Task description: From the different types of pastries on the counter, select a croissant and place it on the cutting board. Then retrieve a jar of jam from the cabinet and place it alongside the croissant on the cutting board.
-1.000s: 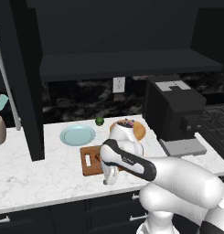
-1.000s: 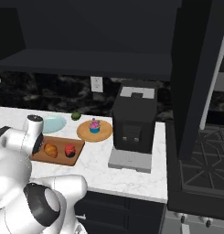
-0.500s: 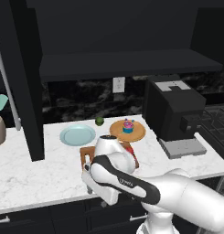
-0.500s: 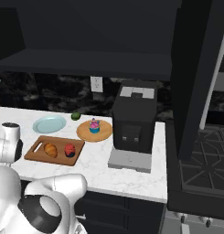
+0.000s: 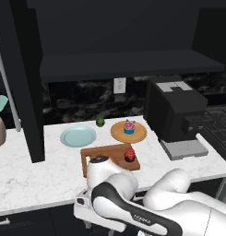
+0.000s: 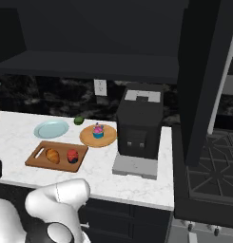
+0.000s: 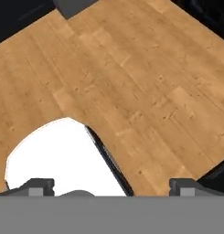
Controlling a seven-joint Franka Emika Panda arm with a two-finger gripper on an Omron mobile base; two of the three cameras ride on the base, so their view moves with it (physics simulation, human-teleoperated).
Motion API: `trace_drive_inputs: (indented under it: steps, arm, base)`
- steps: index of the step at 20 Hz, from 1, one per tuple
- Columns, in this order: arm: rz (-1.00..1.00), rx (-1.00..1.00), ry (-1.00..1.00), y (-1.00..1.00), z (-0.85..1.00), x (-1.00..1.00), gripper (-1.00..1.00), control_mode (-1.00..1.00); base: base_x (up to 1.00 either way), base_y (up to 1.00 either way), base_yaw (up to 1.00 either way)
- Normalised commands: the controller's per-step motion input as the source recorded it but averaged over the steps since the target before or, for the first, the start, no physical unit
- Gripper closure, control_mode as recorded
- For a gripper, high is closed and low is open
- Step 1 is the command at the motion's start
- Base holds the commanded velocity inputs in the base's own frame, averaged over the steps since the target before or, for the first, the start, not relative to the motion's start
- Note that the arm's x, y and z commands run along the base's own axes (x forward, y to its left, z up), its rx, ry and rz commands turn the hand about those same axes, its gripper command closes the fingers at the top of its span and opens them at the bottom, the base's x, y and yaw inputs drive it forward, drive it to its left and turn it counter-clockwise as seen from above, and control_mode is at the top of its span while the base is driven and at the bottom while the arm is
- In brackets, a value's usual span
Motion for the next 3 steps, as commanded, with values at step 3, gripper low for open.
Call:
trace_drive_inputs:
  steps: [3]
  arm:
    - [0.22,-0.01,-0.03,0.15,0.00,-1.00,-1.00,-1.00]
  base:
    - [0.00,0.00,0.00]
